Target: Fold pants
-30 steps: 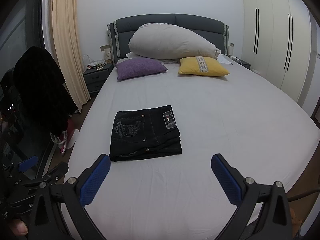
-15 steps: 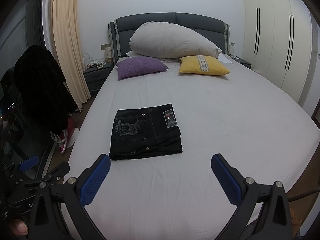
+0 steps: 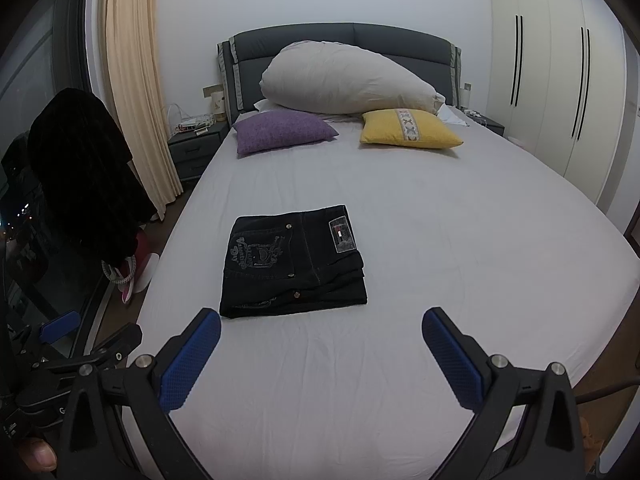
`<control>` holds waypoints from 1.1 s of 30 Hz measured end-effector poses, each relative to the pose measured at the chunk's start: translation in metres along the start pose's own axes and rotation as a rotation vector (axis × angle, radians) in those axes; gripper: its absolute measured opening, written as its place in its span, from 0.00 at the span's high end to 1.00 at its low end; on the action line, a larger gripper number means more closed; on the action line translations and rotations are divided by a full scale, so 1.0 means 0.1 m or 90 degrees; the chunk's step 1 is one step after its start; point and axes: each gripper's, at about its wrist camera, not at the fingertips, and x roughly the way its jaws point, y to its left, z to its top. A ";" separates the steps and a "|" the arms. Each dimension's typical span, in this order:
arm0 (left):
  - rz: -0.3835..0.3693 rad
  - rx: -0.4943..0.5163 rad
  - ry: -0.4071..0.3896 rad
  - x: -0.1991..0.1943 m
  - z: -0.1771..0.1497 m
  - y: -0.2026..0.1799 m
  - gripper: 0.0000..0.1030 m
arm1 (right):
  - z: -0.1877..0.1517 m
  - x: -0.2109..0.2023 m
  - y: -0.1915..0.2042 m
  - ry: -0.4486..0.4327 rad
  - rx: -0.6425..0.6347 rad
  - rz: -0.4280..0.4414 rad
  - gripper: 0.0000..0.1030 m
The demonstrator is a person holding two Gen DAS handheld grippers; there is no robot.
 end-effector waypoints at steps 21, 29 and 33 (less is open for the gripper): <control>-0.002 -0.001 0.006 -0.01 -0.04 0.00 0.00 | -0.01 -0.02 0.00 0.004 -0.001 0.001 0.00; -0.002 -0.001 0.008 -0.01 -0.12 -0.03 0.00 | -0.01 -0.04 -0.01 0.004 -0.001 0.002 0.00; -0.003 0.000 0.011 -0.01 -0.15 -0.03 0.00 | -0.01 -0.04 -0.01 0.006 -0.001 0.003 0.00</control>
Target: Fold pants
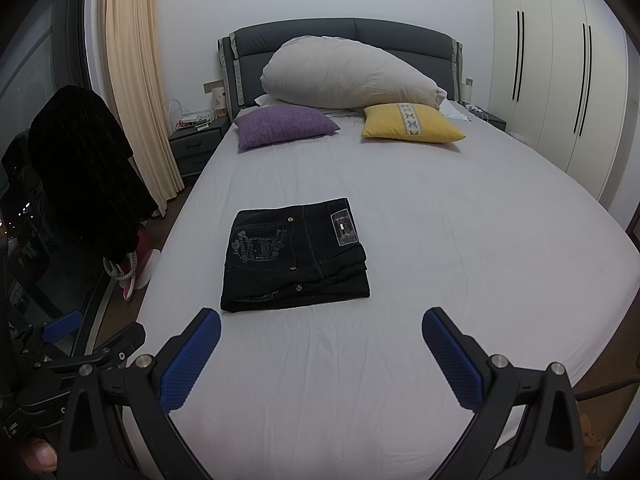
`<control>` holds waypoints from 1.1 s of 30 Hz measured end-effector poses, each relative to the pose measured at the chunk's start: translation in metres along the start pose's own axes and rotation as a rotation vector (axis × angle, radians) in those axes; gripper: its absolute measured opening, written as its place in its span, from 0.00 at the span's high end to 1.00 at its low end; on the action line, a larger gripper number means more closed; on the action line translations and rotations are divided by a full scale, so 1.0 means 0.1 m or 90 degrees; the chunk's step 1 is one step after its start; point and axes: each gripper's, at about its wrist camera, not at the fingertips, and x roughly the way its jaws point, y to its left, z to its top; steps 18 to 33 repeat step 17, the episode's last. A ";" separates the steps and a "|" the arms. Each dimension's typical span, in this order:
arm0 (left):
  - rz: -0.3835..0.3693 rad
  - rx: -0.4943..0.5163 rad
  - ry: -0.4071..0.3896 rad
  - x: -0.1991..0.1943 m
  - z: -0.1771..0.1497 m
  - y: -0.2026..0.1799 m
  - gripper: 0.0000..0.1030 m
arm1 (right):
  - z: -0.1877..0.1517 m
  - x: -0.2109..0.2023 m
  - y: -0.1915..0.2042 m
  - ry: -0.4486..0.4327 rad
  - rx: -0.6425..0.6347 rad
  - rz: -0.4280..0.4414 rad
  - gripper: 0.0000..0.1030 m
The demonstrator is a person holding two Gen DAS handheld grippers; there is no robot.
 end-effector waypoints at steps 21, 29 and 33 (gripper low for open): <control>-0.002 0.006 0.005 -0.15 -0.34 -0.10 0.00 | 0.01 -0.01 -0.03 0.002 0.001 0.003 0.00; -0.002 0.006 0.005 -0.15 -0.34 -0.10 0.00 | 0.01 -0.01 -0.03 0.002 0.001 0.003 0.00; -0.002 0.006 0.005 -0.15 -0.34 -0.10 0.00 | 0.01 -0.01 -0.03 0.002 0.001 0.003 0.00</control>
